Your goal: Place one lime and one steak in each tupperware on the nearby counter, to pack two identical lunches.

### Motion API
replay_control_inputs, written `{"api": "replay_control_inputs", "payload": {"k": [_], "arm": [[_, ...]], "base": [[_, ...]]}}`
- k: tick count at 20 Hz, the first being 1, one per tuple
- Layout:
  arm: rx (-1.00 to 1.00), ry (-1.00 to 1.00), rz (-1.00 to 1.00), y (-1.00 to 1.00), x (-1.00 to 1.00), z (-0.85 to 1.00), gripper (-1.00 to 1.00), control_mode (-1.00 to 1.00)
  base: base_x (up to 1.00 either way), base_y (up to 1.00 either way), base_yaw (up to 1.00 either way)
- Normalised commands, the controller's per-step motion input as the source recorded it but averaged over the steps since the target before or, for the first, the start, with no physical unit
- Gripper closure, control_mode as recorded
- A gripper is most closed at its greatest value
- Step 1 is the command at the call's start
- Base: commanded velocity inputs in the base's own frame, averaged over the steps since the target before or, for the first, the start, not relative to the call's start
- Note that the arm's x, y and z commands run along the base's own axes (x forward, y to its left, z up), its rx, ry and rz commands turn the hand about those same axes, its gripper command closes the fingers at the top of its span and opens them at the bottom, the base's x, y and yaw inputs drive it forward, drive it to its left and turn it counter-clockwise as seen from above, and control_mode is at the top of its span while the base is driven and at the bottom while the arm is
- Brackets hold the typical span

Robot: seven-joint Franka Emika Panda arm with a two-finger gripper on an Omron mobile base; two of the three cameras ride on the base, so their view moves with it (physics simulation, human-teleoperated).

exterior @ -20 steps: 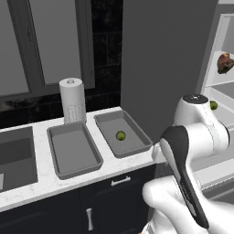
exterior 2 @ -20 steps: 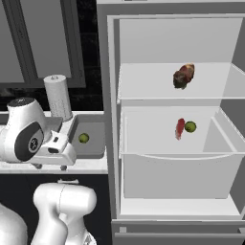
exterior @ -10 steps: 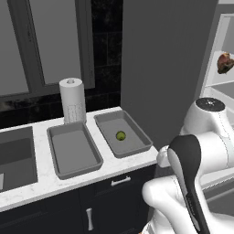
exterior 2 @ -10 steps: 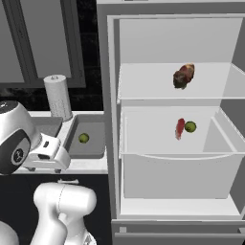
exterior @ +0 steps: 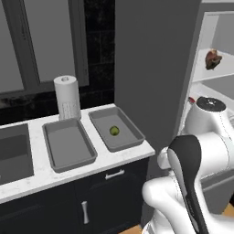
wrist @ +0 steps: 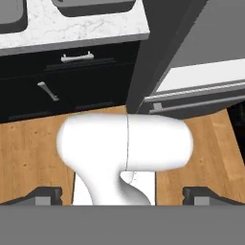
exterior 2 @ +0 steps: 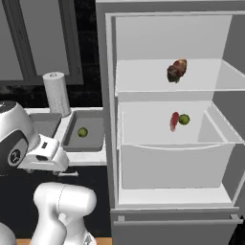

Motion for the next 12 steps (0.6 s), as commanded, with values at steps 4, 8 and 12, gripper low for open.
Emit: {"api": "replay_control_inputs", "payload": {"k": [4, 8, 12], "arm": [[0.00, 0.00, 0.00, 0.00, 0.00, 0.00, -1.00, 1.00], [0.00, 0.00, 0.00, 0.00, 0.00, 0.00, -1.00, 1.00], [0.00, 0.00, 0.00, 0.00, 0.00, 0.00, -1.00, 1.00]], "base": [[-0.97, -0.79, -0.33], [-0.30, -0.88, -0.24], [0.19, -0.79, -0.02]]}}
